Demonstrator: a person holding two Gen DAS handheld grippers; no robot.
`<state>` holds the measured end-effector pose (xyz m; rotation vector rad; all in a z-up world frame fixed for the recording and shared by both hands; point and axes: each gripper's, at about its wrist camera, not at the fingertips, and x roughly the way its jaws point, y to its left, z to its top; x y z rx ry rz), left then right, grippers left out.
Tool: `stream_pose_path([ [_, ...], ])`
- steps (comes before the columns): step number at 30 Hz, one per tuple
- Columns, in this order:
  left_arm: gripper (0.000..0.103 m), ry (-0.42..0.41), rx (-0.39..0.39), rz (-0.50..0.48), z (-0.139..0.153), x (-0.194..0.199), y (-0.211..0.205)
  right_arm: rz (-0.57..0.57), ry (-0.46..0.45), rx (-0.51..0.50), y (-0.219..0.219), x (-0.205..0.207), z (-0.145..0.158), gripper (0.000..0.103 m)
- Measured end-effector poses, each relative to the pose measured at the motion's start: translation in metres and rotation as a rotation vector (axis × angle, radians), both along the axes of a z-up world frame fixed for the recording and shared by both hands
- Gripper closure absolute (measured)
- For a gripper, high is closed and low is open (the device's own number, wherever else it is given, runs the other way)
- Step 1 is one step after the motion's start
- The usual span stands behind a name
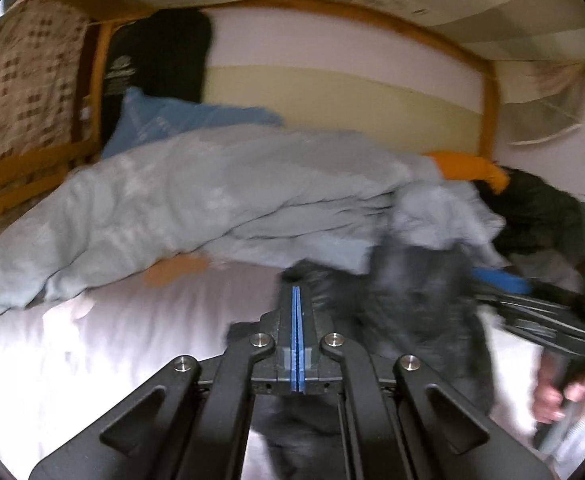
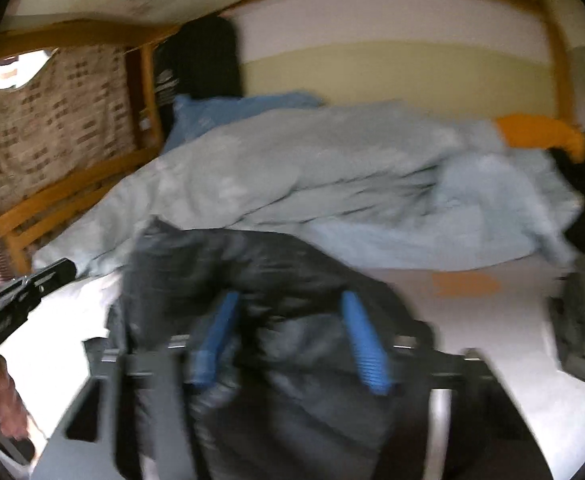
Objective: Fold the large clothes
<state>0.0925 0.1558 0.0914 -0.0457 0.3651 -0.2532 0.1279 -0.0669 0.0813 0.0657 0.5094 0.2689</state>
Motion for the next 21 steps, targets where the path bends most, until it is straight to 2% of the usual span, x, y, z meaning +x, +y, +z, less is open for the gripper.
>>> stream_pose_path([
  [2,0.099,-0.035,0.035,-0.043,0.006,-0.010,-0.011,0.096,0.082,0.037,0.015,0.019,-0.008,0.077],
  [3,0.083,-0.046,0.052,-0.057,0.008,-0.012,-0.017,0.119,0.112,0.053,0.020,0.027,-0.014,0.081],
  [4,0.054,-0.056,0.066,-0.062,0.010,-0.014,-0.021,0.149,0.148,0.077,0.027,0.034,-0.021,0.082],
  [6,0.029,-0.053,0.063,-0.074,0.011,-0.011,-0.025,0.211,0.207,0.130,0.036,0.043,-0.035,0.083],
  [9,0.029,0.013,0.015,-0.100,0.004,0.004,-0.021,0.349,0.283,0.245,0.045,0.047,-0.053,0.083],
  [12,0.030,0.077,0.027,-0.057,-0.011,0.021,-0.016,0.405,0.282,0.272,0.049,0.041,-0.060,0.083],
  [14,0.045,0.138,0.027,-0.040,-0.024,0.034,-0.012,0.395,0.255,0.261,0.044,0.034,-0.058,0.083],
  [15,0.066,0.173,0.017,-0.039,-0.031,0.040,-0.010,0.383,0.243,0.255,0.041,0.031,-0.057,0.083],
  [16,0.079,0.217,0.003,-0.031,-0.039,0.048,-0.007,0.361,0.225,0.237,0.039,0.026,-0.055,0.083],
  [18,0.083,0.249,-0.005,0.025,-0.052,0.055,-0.002,0.289,0.167,0.175,0.032,0.012,-0.047,0.082],
  [20,0.086,0.248,0.031,0.072,-0.060,0.060,-0.003,0.219,0.115,0.127,0.022,-0.001,-0.041,0.081],
  [21,0.086,0.256,0.047,0.085,-0.064,0.061,-0.005,0.186,0.098,0.112,0.015,-0.007,-0.039,0.073],
])
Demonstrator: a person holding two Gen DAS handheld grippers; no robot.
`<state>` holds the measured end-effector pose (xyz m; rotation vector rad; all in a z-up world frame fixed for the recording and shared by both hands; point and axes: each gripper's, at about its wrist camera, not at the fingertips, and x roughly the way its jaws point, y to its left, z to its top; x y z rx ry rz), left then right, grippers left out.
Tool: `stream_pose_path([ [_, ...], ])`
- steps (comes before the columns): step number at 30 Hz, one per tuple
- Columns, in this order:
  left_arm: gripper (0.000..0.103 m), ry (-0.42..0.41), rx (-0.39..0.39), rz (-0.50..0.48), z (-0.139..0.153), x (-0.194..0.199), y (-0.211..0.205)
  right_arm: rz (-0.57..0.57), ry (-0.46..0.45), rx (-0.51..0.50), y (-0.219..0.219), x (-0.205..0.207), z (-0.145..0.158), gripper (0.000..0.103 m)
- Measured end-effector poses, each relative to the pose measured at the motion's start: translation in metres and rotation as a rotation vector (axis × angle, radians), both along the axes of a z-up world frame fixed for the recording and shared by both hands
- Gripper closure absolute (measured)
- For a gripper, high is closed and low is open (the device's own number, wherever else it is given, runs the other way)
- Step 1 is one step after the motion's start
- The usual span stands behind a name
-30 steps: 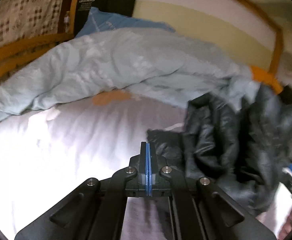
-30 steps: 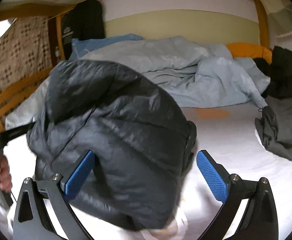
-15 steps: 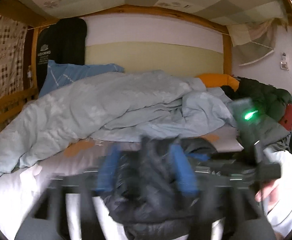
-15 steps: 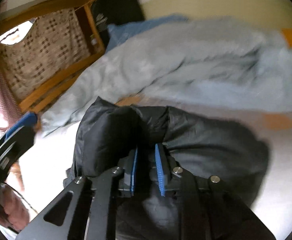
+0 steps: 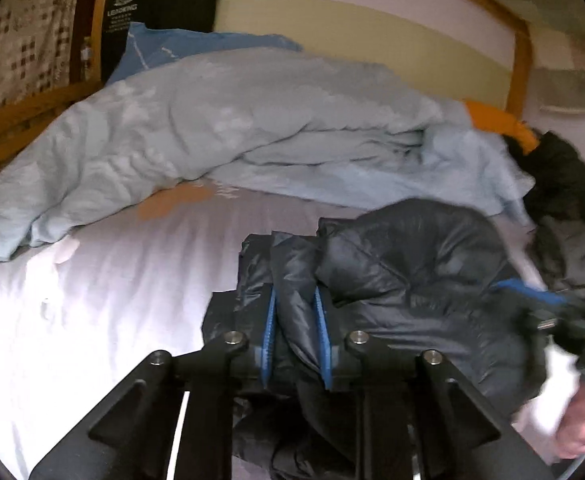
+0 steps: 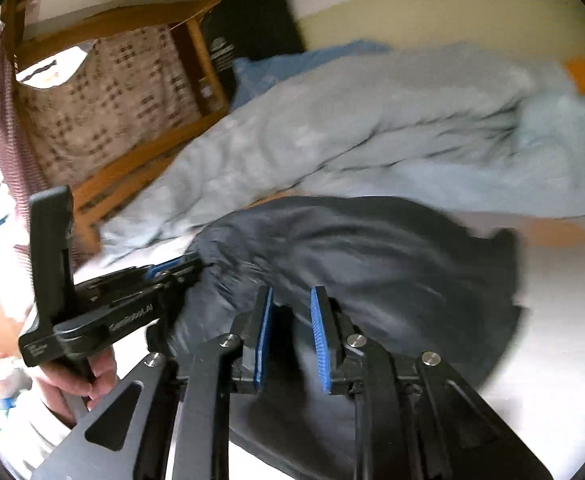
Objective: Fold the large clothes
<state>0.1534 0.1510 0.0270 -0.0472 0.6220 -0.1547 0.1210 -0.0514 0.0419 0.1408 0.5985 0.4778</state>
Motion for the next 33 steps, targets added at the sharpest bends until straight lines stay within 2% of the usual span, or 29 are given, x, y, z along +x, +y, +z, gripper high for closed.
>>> stream_pose_path([
  [1,0.086,0.024,0.022,0.014,-0.006,0.003,-0.002,-0.035,-0.011,-0.014,-0.006,-0.004,0.000,0.068],
  [3,0.086,0.103,0.014,0.035,-0.022,0.012,0.000,-0.120,-0.022,-0.041,-0.023,-0.013,-0.003,0.053],
  [6,0.086,0.182,-0.009,0.062,-0.044,0.018,0.005,-0.197,0.010,-0.053,-0.044,-0.016,-0.016,0.051],
  [7,0.086,0.189,0.001,0.063,-0.048,0.017,0.005,-0.206,0.025,-0.050,-0.050,-0.016,-0.022,0.049],
  [9,0.086,0.190,0.024,0.057,-0.053,0.014,0.002,-0.205,0.049,-0.040,-0.059,-0.015,-0.030,0.037],
  [13,0.086,0.168,0.107,0.053,-0.056,0.003,-0.006,-0.209,0.122,-0.011,-0.068,-0.009,-0.048,0.024],
  [15,0.083,0.135,0.098,0.057,-0.051,-0.005,-0.004,-0.224,0.157,0.030,-0.074,-0.007,-0.057,0.021],
  [17,0.058,0.122,0.057,0.096,-0.040,-0.018,0.003,-0.220,0.181,0.073,-0.080,-0.008,-0.062,0.021],
  [18,0.028,0.121,0.028,0.116,-0.032,-0.023,0.007,-0.213,0.188,0.093,-0.083,-0.010,-0.065,0.021],
  [19,0.006,0.102,-0.014,0.117,-0.026,-0.032,0.012,-0.204,0.193,0.107,-0.084,-0.010,-0.067,0.021],
  [21,0.002,0.102,-0.105,0.077,-0.024,-0.039,0.021,-0.166,0.212,0.149,-0.086,-0.010,-0.072,0.021],
  [24,0.001,0.213,-0.203,0.053,-0.041,-0.026,0.025,-0.126,0.247,0.205,-0.085,-0.005,-0.079,0.020],
  [26,0.000,0.296,-0.253,0.054,-0.063,-0.013,0.027,-0.127,0.243,0.183,-0.081,-0.001,-0.081,0.018],
  [28,0.000,0.380,-0.384,0.060,-0.084,-0.005,0.038,-0.122,0.244,0.163,-0.077,0.003,-0.084,0.016],
  [29,0.000,0.395,-0.416,0.064,-0.091,-0.003,0.041,-0.117,0.255,0.151,-0.075,0.006,-0.087,0.015],
  [31,0.000,0.357,-0.309,0.064,-0.087,-0.007,0.031,-0.139,0.289,0.160,-0.075,0.013,-0.097,0.006],
  [32,0.000,0.336,-0.261,0.069,-0.086,-0.009,0.025,-0.185,0.334,0.157,-0.074,0.020,-0.110,0.000],
  [33,0.000,0.328,-0.239,0.074,-0.087,-0.010,0.020,-0.199,0.347,0.154,-0.072,0.024,-0.114,0.000],
])
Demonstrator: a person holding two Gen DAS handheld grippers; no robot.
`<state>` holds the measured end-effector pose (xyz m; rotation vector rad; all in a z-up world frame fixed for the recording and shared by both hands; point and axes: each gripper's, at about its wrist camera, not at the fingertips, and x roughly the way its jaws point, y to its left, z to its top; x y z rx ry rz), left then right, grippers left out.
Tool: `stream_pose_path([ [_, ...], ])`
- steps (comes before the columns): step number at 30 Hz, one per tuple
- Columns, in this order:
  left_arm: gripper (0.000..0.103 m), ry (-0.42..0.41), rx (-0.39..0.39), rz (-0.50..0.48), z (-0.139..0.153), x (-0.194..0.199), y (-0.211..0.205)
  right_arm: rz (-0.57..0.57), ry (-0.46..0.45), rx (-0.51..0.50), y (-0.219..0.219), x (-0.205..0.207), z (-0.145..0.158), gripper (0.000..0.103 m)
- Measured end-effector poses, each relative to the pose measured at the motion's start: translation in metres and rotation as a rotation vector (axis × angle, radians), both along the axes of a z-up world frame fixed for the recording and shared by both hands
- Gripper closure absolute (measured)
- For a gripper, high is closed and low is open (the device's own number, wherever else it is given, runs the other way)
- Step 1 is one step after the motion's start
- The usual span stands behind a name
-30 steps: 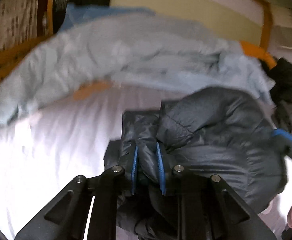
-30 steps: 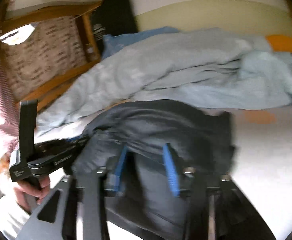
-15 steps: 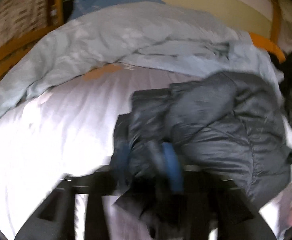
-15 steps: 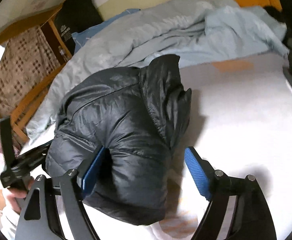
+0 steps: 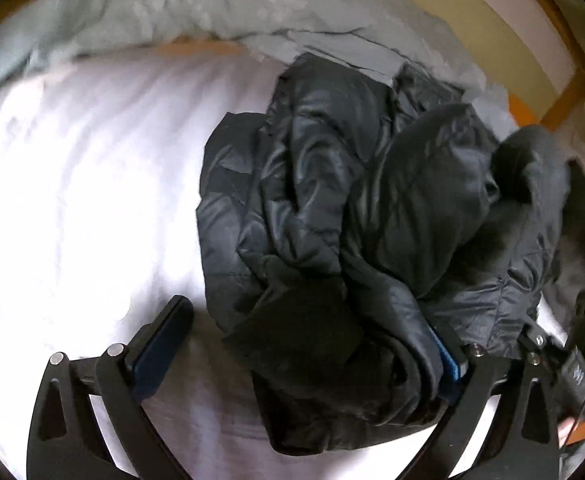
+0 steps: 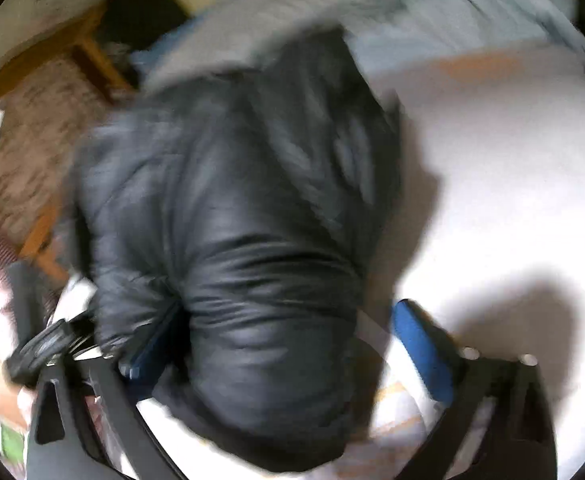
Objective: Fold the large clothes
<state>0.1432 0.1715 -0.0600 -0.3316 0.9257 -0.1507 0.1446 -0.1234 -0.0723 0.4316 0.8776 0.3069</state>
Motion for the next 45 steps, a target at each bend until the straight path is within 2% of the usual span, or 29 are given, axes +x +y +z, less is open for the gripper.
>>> stream_pose_path([
  [1,0.001,-0.001,0.007,0.008,-0.002,0.000,-0.002,0.003,-0.014,-0.034,0.005,0.001,0.002,0.002],
  [2,0.003,-0.003,0.003,0.012,-0.002,0.000,-0.003,0.020,-0.029,-0.053,0.009,0.000,0.006,0.021],
  [3,0.026,-0.012,-0.025,-0.002,0.000,-0.002,-0.003,0.046,-0.046,-0.052,0.013,-0.002,0.010,0.036],
  [4,0.052,-0.029,-0.089,-0.040,0.005,-0.005,-0.005,0.048,-0.063,-0.080,0.016,-0.005,0.015,0.041],
  [5,0.056,-0.044,-0.087,-0.051,0.012,-0.009,-0.011,0.054,-0.082,-0.114,0.020,-0.007,0.021,0.051],
  [6,0.064,-0.073,-0.042,-0.062,0.019,-0.012,-0.015,0.057,-0.092,-0.123,0.020,-0.009,0.025,0.058],
  [7,0.069,-0.114,0.006,-0.078,0.028,-0.018,-0.021,0.055,-0.102,-0.119,0.018,-0.012,0.030,0.059],
  [9,0.072,-0.168,0.058,-0.111,0.044,-0.025,-0.033,0.043,-0.113,-0.126,0.012,-0.018,0.043,0.062],
  [15,0.073,-0.311,0.092,-0.183,0.090,-0.042,-0.081,0.002,-0.228,-0.238,-0.024,-0.048,0.115,0.062],
  [19,0.073,-0.385,0.060,-0.214,0.122,-0.038,-0.122,-0.047,-0.335,-0.334,-0.054,-0.070,0.162,0.062],
  [25,0.073,-0.503,0.072,-0.306,0.166,-0.030,-0.207,-0.184,-0.427,-0.318,-0.143,-0.093,0.210,0.060],
  [27,0.073,-0.541,0.087,-0.343,0.174,-0.027,-0.239,-0.223,-0.445,-0.315,-0.171,-0.096,0.213,0.060],
  [31,0.073,-0.614,0.117,-0.421,0.179,-0.023,-0.292,-0.314,-0.428,-0.221,-0.238,-0.101,0.210,0.059],
  [33,0.073,-0.626,0.145,-0.451,0.177,-0.018,-0.319,-0.346,-0.427,-0.237,-0.257,-0.101,0.208,0.059],
  [36,0.073,-0.621,0.123,-0.482,0.175,-0.013,-0.352,-0.393,-0.435,-0.274,-0.285,-0.100,0.209,0.059],
  [40,0.073,-0.658,0.120,-0.546,0.168,-0.004,-0.401,-0.472,-0.433,-0.283,-0.327,-0.103,0.208,0.059],
  [45,0.073,-0.664,0.044,-0.587,0.156,0.007,-0.461,-0.585,-0.462,-0.399,-0.365,-0.106,0.209,0.059],
])
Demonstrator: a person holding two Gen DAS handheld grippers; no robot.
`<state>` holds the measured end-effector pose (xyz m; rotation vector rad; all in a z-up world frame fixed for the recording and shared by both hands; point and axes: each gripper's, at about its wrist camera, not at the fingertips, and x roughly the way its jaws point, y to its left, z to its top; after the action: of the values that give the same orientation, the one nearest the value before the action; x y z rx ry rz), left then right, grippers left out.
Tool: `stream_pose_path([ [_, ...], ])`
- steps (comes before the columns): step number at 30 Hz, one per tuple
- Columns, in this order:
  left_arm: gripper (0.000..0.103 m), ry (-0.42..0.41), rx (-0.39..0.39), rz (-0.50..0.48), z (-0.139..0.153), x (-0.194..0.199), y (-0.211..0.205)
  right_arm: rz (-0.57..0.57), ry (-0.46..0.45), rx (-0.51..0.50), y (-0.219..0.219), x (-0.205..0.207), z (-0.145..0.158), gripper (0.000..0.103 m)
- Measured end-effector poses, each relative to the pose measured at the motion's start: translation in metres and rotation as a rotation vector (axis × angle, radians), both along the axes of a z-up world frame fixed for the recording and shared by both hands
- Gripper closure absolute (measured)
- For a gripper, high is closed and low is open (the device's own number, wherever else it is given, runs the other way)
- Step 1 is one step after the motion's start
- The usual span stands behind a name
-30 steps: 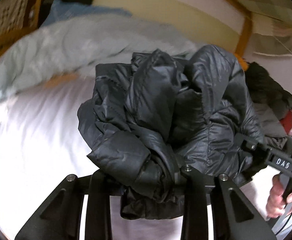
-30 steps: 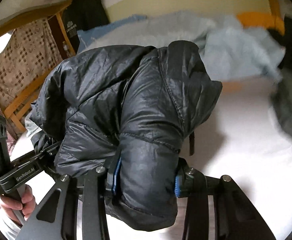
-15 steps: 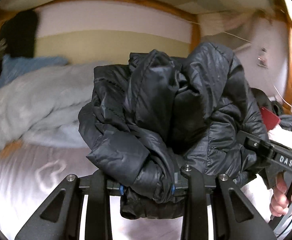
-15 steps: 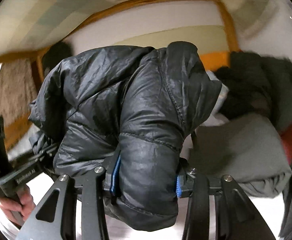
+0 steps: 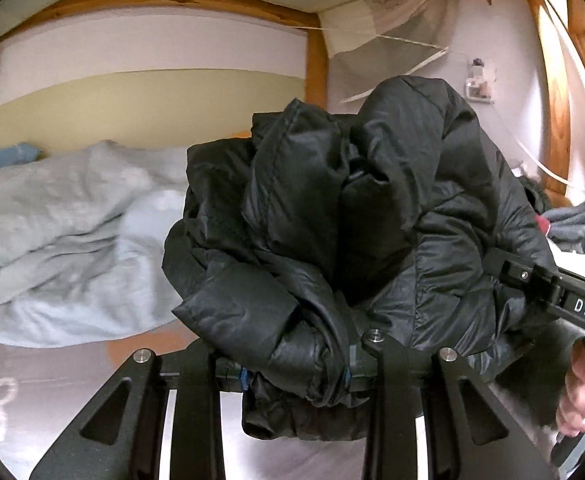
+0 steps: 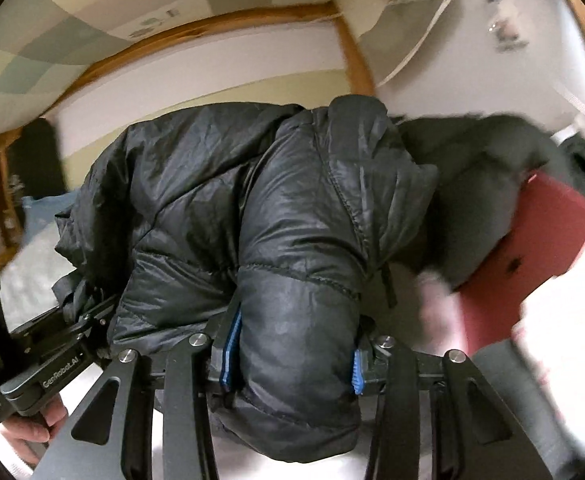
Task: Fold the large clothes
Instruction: 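Lift the rolled jacket with both tools and carry it toward the grey clothes pile, then lower the jacket onto the grey clothes pile and open both tools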
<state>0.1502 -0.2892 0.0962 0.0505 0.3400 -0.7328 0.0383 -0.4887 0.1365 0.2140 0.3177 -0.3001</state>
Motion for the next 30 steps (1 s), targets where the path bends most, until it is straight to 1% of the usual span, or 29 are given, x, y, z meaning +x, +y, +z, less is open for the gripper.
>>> stream_pose_path([
  [2,0.073,0.013,-0.022,-0.026,-0.002,0.009,-0.020,-0.045,-0.016,-0.025,-0.018,-0.005,-0.001,0.059],
  [4,0.072,0.022,-0.019,-0.034,-0.007,0.017,-0.034,-0.069,-0.018,-0.022,-0.027,-0.002,-0.004,0.059],
  [7,0.072,0.042,0.023,0.000,-0.022,0.026,-0.054,-0.086,0.038,0.011,-0.040,0.016,-0.023,0.058],
  [9,0.071,0.060,0.046,0.015,-0.033,0.034,-0.063,-0.088,0.062,0.028,-0.046,0.023,-0.039,0.055],
  [10,0.071,0.067,0.055,0.019,-0.037,0.036,-0.064,-0.086,0.061,0.023,-0.047,0.023,-0.043,0.054],
  [13,0.069,0.083,0.057,0.023,-0.042,0.039,-0.064,-0.083,0.069,-0.017,-0.042,0.027,-0.042,0.052],
  [15,0.068,0.073,0.071,0.019,-0.039,0.037,-0.067,-0.087,0.070,-0.014,-0.043,0.026,-0.040,0.051],
  [17,0.067,0.072,0.075,0.018,-0.035,0.034,-0.068,-0.089,0.065,0.012,-0.048,0.023,-0.042,0.050],
  [18,0.062,0.074,0.069,0.025,-0.033,0.032,-0.066,-0.088,0.064,0.022,-0.048,0.022,-0.044,0.049],
  [19,0.055,0.073,0.060,0.043,-0.031,0.031,-0.063,-0.087,0.061,0.030,-0.051,0.020,-0.044,0.047],
  [20,0.049,0.061,0.050,0.071,-0.029,0.029,-0.060,-0.088,0.058,0.042,-0.061,0.021,-0.044,0.041],
  [21,0.036,0.036,0.038,0.111,-0.027,0.026,-0.055,-0.094,0.054,0.050,-0.062,0.020,-0.042,0.031],
  [22,0.019,-0.005,0.024,0.157,-0.024,0.021,-0.049,-0.111,0.044,0.052,-0.063,0.020,-0.039,0.023],
  [23,0.012,-0.056,0.003,0.193,-0.020,0.016,-0.041,-0.136,0.031,0.044,-0.063,0.014,-0.040,0.008],
  [24,0.002,-0.096,-0.018,0.211,-0.014,0.010,-0.032,-0.166,0.014,0.033,-0.063,0.010,-0.038,0.000],
  [25,0.000,-0.123,-0.039,0.215,-0.010,0.005,-0.023,-0.189,-0.006,0.025,-0.062,0.005,-0.036,0.000],
  [27,0.000,-0.149,-0.068,0.205,-0.003,-0.002,-0.006,-0.207,-0.042,0.026,-0.060,-0.003,-0.032,0.000],
  [30,0.000,-0.189,-0.071,0.198,0.007,-0.016,0.013,-0.210,-0.082,0.045,-0.054,-0.016,-0.027,0.000],
])
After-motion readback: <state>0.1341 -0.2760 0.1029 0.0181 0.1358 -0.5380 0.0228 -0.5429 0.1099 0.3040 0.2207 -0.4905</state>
